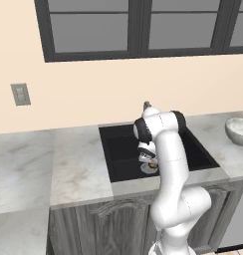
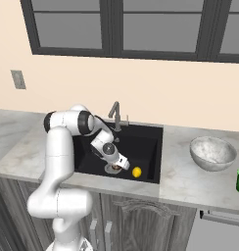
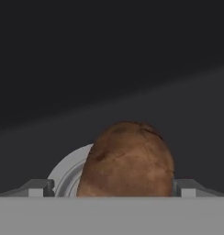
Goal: Remove the potato and lemon from the sink. Then move the bowl and cup from the counter to the sink for washing.
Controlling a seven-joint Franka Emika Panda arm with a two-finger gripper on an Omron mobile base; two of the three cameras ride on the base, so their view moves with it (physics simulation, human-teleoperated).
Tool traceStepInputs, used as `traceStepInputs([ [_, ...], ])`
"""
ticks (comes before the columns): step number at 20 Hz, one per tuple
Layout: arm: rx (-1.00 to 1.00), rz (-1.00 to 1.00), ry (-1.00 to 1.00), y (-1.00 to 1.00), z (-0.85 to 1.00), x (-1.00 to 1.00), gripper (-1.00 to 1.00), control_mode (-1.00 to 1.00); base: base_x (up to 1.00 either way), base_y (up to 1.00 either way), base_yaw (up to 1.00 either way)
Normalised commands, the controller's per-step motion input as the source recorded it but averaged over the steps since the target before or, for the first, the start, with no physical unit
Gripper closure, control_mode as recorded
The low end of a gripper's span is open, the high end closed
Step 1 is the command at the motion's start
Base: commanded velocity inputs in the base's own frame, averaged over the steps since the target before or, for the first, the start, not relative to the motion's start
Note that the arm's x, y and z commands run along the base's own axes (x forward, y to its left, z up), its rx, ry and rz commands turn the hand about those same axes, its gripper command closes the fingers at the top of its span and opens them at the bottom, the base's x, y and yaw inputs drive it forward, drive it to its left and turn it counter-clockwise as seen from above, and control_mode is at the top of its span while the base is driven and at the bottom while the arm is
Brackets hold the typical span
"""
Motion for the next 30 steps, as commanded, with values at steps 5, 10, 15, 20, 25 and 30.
traceStepInputs([
  [5, -0.01, 0.00, 0.00, 0.00, -0.09, 0.14, -1.00, -1.00, 0.00, 0.00, 0.00],
  [10, -0.01, 0.00, 0.01, 0.00, -0.09, 0.13, -1.00, -1.00, 0.00, 0.00, 0.00],
  [15, 0.00, -0.01, 0.06, 0.00, -0.14, 0.02, -1.00, -1.00, 0.00, 0.00, 0.00],
  [20, 0.00, 0.00, 0.04, 0.00, -0.15, 0.00, -1.00, -1.00, 0.00, 0.00, 0.00],
  [25, 0.00, 0.00, 0.00, 0.00, -0.10, 0.04, -1.00, -1.00, 0.00, 0.00, 0.00],
  [30, 0.00, 0.00, 0.00, 0.00, -0.10, 0.06, 1.00, -1.00, 0.00, 0.00, 0.00],
])
